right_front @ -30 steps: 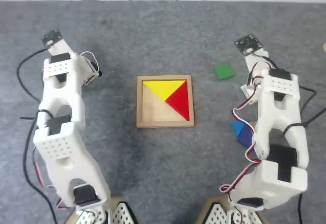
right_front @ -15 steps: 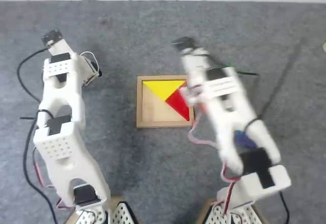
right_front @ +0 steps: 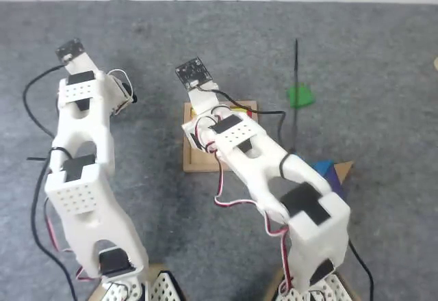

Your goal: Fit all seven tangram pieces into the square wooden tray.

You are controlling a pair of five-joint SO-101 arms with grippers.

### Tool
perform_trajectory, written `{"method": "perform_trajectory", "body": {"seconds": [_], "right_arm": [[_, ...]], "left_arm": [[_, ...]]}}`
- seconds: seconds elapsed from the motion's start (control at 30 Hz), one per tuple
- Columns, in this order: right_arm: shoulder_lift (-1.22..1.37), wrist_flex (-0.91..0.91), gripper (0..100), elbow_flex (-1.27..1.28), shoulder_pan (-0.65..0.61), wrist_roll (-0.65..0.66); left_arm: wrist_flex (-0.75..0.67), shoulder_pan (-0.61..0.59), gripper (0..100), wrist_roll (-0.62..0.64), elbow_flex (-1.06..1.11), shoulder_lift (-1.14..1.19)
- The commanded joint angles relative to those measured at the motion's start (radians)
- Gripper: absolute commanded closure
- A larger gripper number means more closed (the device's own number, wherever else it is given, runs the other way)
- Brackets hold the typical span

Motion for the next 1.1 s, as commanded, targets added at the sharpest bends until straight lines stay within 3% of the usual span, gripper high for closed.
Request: {"method": "perform_trajectory", "body": {"seconds": [0.0, 0.17, 0.37, 0.67, 0.9, 1.07], "right_arm": [[0.019, -0.031, 94.6, -0.083, -0.012, -0.057], [0.025, -0.031, 93.3, -0.084, 0.012, -0.055], [-0.001, -0.030, 83.8, -0.086, 0.022, -0.037], [-0.107, 0.079, 85.5, -0.089, 0.090, -0.034], [-0.318, 0.404, 85.5, -0.060, 0.214, 0.183], [-0.378, 0.286, 85.5, 0.178, 0.170, 0.288]], "left_arm": [[-0.026, 0.011, 77, -0.014, -0.005, -0.031], [-0.026, 0.011, 77, -0.014, -0.005, -0.031], [-0.026, 0.011, 77, -0.015, -0.005, -0.031], [-0.026, 0.012, 77, -0.015, -0.005, -0.031], [-0.028, 0.012, 77, -0.015, -0.005, -0.031], [-0.028, 0.012, 77, -0.015, -0.005, -0.031]]}}
